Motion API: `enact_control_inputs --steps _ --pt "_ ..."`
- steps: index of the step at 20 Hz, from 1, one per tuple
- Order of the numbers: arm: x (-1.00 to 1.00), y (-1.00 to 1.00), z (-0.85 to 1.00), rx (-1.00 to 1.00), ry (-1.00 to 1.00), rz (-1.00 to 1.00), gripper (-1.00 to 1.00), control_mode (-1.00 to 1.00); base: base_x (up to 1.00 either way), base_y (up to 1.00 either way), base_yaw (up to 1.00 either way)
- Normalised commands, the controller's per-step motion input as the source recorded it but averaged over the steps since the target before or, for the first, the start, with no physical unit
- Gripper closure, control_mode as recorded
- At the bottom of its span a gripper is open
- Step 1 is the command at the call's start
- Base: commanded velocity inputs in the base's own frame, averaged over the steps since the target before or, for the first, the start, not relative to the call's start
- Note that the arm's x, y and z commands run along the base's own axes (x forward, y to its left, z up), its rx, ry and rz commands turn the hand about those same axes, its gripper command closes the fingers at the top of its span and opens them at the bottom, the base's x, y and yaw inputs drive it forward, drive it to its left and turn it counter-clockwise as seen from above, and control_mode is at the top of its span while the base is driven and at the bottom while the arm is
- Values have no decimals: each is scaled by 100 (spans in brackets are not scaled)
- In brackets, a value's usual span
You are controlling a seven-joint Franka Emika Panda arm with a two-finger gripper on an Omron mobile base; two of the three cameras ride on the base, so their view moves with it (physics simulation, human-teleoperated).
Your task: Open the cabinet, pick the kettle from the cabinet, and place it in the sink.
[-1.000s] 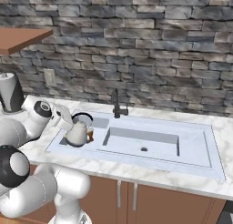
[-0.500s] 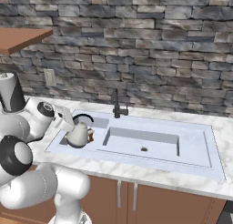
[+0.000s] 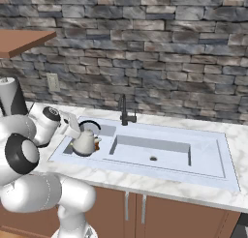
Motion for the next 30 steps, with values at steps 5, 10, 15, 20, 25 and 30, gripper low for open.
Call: enact_control_inputs --steps 5,10,15,20,25,30 --pt "9 0 -8 0 0 0 100 -100 0 0 0" --pt "9 0 -15 0 0 -1 100 -100 0 0 0" --pt "6 0 -27 0 0 -1 100 -100 0 0 0" --pt "17 0 -22 0 0 0 100 -100 0 0 0" --pt "12 0 -22 0 -2 0 100 -100 0 0 0" --pt "7 0 -13 0 -3 0 100 -100 0 0 0"
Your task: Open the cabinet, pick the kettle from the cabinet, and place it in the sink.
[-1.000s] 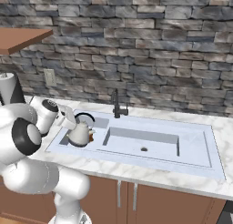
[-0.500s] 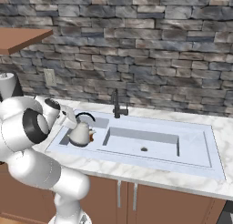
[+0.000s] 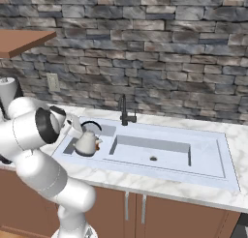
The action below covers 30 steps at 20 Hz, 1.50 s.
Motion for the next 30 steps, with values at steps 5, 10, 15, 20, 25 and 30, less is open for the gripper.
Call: enact_control_inputs --steps 5,10,15,20,25,30 --pt "4 0 -14 0 -2 0 100 -100 0 0 0" --pt "3 0 -19 0 -10 0 100 -100 0 0 0" --pt "0 0 -23 2 -11 0 100 -100 0 0 0" --pt "-1 0 -22 3 -6 -1 100 -100 0 0 0" --pt "-3 0 -26 1 0 -4 100 -100 0 0 0" --pt "-10 1 -31 0 0 -7 100 -100 0 0 0"
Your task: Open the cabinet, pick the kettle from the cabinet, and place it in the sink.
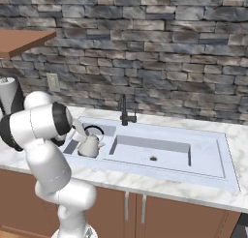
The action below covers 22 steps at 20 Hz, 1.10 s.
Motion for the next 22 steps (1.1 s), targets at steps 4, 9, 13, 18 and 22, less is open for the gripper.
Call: enact_control_inputs --steps 4,9,13,18,22 --pt "-4 1 -27 3 -1 -5 100 -100 0 0 0" --pt "-4 0 -25 5 -7 -4 100 -100 0 0 0" --pt "-7 0 -30 7 -9 -5 100 -100 0 0 0" --pt "-14 0 -35 8 -11 -7 -100 -100 0 0 0" --pt "-19 1 -41 5 -10 -9 -100 -100 0 0 0"
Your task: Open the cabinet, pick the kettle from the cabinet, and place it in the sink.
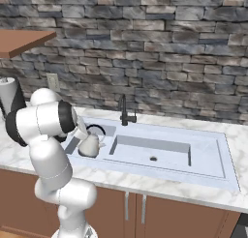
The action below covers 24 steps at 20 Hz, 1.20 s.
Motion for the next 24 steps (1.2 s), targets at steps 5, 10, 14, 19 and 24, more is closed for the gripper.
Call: enact_control_inputs --steps 5,10,14,19,24 --pt "-18 2 -35 6 -11 -9 -100 -100 0 0 0" --pt "-13 10 -25 7 -12 -9 -100 -100 0 0 0" --pt "-13 21 -30 4 -11 -10 -100 -100 0 0 0" --pt "-16 32 -40 0 -11 -13 -100 -100 0 0 0" --pt "-8 37 -38 0 -11 -13 -100 -100 0 0 0"
